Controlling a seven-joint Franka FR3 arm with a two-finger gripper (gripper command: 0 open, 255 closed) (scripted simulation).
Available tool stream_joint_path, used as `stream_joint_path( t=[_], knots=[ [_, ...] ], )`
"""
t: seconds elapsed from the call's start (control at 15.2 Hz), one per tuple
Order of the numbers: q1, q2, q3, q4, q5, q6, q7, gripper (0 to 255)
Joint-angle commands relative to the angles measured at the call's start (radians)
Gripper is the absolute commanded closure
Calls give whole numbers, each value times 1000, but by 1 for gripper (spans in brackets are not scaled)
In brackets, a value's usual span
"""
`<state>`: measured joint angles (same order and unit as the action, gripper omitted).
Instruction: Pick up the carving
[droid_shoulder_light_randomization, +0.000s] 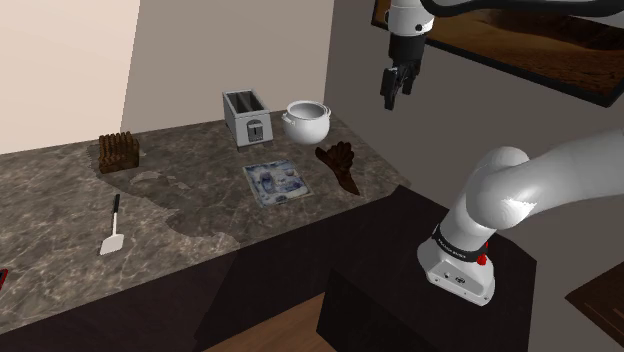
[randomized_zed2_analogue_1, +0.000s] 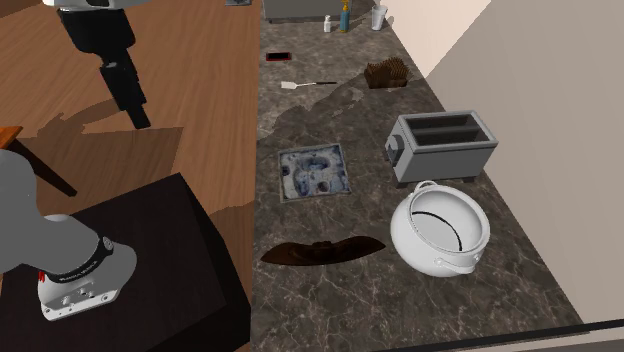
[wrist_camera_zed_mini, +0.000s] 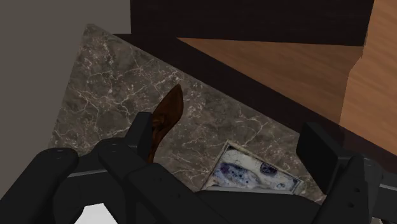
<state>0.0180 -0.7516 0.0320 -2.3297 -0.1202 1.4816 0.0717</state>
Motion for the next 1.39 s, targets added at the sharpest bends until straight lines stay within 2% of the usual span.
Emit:
stream_joint_path(
  t=[0.0,0.73,1.32],
  knots=[
    [0,0,0,0,0,0,0,0],
    [-61,325,-156,19,-14,267,-84,0],
    [-100,656,-258,143,52,428,-182,0]
  ],
)
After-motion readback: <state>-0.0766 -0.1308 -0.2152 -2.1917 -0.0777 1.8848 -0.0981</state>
